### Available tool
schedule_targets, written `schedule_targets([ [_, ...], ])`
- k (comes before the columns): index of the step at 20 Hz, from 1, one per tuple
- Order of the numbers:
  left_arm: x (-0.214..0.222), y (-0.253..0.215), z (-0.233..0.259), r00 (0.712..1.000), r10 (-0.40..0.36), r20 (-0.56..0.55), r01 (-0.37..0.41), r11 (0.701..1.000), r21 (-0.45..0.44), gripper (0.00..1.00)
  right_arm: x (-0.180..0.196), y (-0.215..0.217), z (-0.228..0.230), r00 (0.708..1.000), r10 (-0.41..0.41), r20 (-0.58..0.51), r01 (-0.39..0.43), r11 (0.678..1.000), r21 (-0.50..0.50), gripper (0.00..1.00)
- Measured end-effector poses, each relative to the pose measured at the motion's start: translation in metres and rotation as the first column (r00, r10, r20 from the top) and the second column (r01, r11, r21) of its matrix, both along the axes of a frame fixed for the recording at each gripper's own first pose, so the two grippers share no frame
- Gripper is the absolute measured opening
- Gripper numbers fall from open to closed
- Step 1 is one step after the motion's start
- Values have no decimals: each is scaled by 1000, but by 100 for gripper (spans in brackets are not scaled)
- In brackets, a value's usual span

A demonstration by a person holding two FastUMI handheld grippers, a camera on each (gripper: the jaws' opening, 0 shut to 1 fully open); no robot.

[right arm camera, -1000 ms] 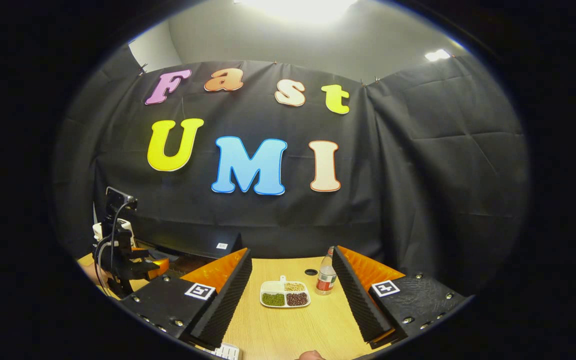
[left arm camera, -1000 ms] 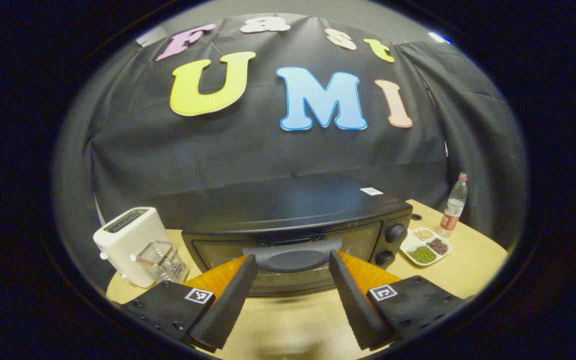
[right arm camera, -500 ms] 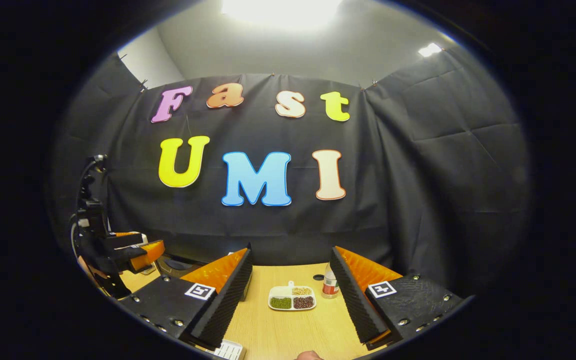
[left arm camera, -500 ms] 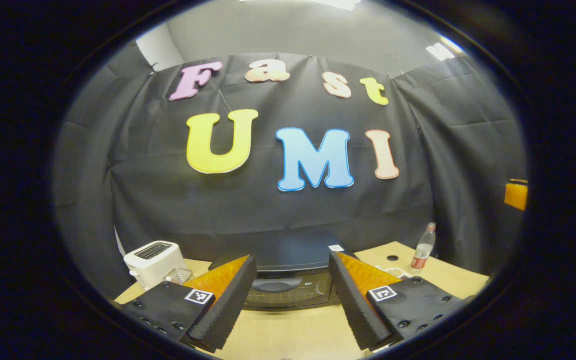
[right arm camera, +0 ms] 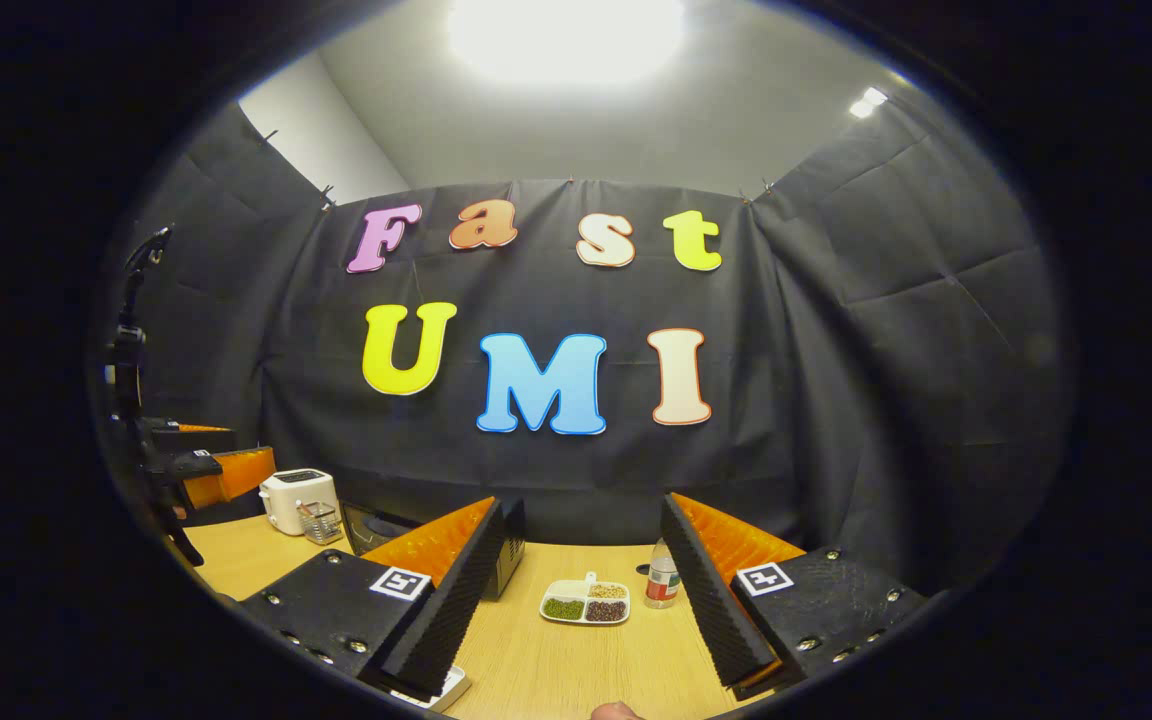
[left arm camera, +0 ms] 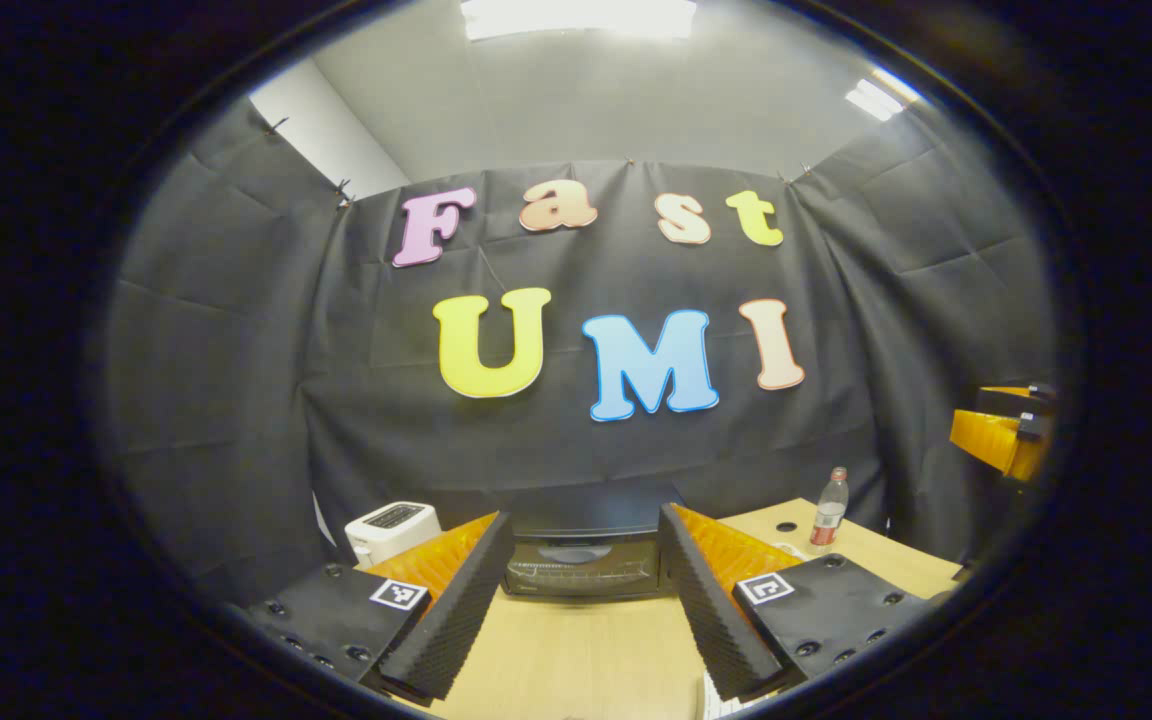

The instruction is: Open the electric oven with the left hand, put the food in, and close the electric oven.

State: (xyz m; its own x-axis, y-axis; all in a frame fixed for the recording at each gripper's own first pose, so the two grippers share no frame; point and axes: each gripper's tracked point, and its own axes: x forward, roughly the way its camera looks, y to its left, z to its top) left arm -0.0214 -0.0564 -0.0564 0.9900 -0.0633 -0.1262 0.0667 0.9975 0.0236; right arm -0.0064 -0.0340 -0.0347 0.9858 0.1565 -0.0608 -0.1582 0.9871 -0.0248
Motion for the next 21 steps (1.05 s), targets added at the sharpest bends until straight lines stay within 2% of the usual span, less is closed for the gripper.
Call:
schedule_targets([
  [3,-22,6,11,1000,23,12,-23,1000,-10,96,-11,10,11,999,27,17,-27,999,30,96],
  [5,-32,10,19,999,27,36,-27,1000,-12,100,-19,20,11,999,38,14,-39,998,44,95],
  [10,-46,26,32,997,23,71,-24,1000,17,100,-27,47,9,998,56,11,-57,998,27,95],
  [11,-47,28,37,997,20,79,-21,1000,8,92,-27,52,14,998,57,28,-57,998,25,95],
  [12,-47,33,39,997,22,78,-22,1000,2,96,-25,54,20,998,44,41,-45,999,26,95],
  [15,-49,53,42,995,39,89,-39,999,-5,100,-28,68,24,998,49,44,-50,998,30,95],
  [17,-51,64,43,994,50,96,-50,999,-5,92,-29,76,27,998,56,43,-57,998,36,95],
  [19,-53,74,43,993,60,100,-60,998,-5,100,-29,79,29,998,40,48,-42,998,38,95],
  [20,-53,78,44,993,63,103,-62,998,-9,92,-30,81,31,998,34,54,-36,999,40,95],
  [21,-53,81,44,992,67,103,-66,998,-11,93,-29,83,34,998,31,61,-34,999,40,95],
])
